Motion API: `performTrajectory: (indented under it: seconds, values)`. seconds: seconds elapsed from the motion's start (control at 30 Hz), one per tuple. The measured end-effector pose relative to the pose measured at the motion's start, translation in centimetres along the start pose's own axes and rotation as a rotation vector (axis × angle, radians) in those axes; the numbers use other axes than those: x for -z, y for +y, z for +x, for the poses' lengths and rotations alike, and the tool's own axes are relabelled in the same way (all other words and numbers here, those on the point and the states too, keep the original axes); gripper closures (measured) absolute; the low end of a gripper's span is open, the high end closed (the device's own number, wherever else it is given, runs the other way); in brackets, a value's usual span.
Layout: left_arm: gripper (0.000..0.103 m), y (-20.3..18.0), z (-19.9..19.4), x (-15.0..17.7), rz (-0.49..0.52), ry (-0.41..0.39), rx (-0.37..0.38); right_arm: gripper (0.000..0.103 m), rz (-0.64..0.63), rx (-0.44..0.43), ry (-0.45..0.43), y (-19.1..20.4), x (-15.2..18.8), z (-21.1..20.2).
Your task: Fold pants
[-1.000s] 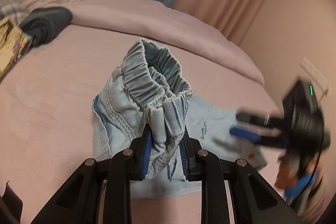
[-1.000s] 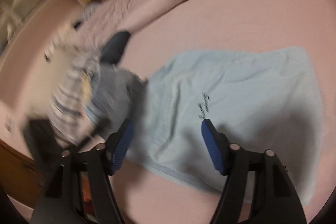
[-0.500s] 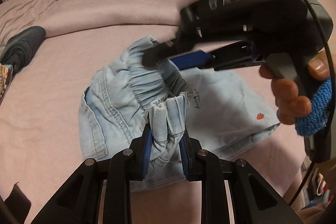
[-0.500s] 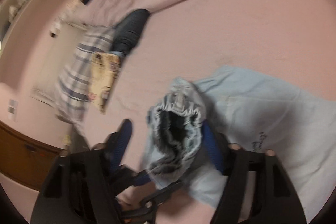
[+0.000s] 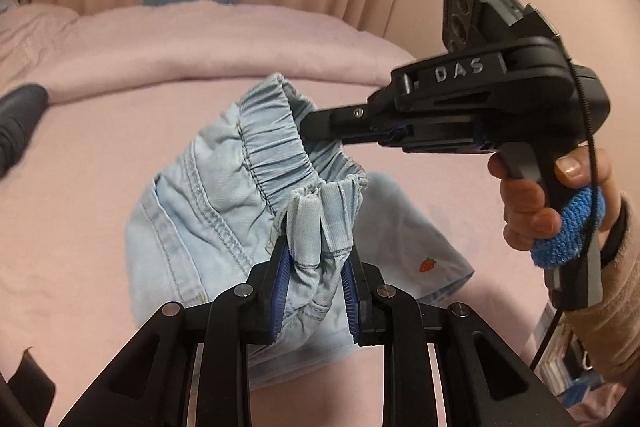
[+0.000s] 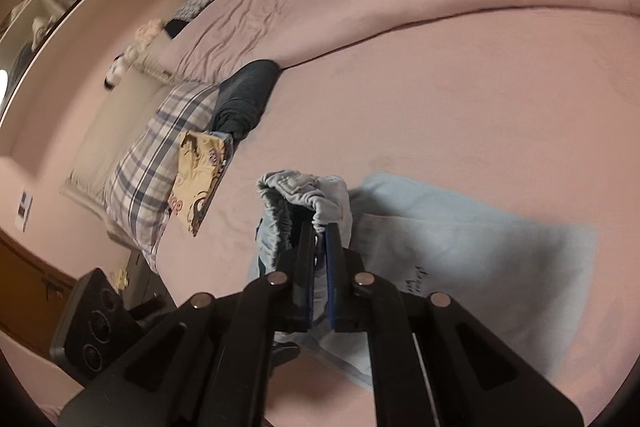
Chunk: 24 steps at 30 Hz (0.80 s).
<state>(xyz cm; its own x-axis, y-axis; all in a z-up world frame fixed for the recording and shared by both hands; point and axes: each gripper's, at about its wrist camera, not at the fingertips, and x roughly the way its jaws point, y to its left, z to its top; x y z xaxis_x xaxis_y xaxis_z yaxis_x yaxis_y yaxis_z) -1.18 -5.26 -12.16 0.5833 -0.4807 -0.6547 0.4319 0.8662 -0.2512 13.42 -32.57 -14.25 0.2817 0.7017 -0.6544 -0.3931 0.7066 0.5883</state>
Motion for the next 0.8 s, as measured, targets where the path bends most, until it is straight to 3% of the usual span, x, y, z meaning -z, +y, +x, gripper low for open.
performTrajectory:
  seconds: [0.13,0.33,0.53,0.77,0.8]
  values:
    - [0.08,-1.5,-0.4,-1.1,0.032,-0.003,0.008,0.097,0.054,-0.017,-0.017,-1.2,0.7,-0.3]
    - [0.08,-5.0,0.1,-2.9,0.136,-0.014,0.058,0.098,0.044,-0.018,-0.097,-2.1,0.8,-4.9]
    - [0.08,-9.3,5.9,-2.8,0.231,0.094,0.094,0.098,0.146,0.066,-0.113,-6.7,2.4,-7.0]
    - [0.08,-11.4,10.7,-2.7,0.289,0.193,0.102,0.098,0.275,0.128,-0.109,-12.6,4.7,-7.5]
    - [0.076,-11.5,11.6,-2.5,0.3,0.228,0.104,0.098,0.293,0.129,-0.11,-13.2,5.1,-7.4]
